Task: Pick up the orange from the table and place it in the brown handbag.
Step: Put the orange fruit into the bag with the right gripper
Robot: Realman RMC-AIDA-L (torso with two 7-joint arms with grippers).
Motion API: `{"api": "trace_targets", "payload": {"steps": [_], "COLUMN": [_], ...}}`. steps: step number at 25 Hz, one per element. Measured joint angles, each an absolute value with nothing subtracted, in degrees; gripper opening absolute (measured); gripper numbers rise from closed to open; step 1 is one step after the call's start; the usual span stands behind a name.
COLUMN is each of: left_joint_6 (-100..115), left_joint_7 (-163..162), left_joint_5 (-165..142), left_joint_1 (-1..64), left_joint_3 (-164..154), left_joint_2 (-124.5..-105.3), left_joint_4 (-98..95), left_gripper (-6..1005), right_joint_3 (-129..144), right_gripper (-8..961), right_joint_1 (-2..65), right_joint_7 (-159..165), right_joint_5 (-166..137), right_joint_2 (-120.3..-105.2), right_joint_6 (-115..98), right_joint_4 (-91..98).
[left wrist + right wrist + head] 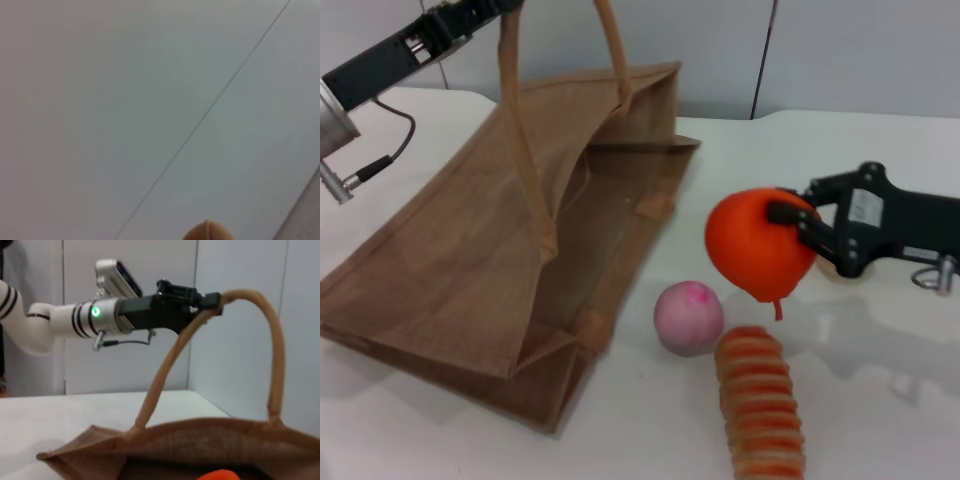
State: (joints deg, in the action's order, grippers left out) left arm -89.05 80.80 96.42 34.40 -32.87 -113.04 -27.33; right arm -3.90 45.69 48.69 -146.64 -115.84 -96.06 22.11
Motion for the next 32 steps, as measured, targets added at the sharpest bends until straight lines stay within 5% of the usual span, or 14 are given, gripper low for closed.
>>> {"api": "trace_targets", "payload": {"steps": [32], "left_joint_6": [-100.9], "left_joint_7": [75.6], "left_joint_5": [97.7], "left_joint_1": [40.6], "left_joint_3": [-33.0], "left_joint_2": [-113.82], "left_joint_4": [-23.9], "left_gripper": [122], "right_joint_3": [-3.3], "right_gripper": [63], "right_joint_1": [57.7], "right_joint_7": [39.5], "right_joint_5": [-145.3], "right_joint_2": [-116.33], "right_joint_6": [-66.0], "right_joint_4": [0.1]}}
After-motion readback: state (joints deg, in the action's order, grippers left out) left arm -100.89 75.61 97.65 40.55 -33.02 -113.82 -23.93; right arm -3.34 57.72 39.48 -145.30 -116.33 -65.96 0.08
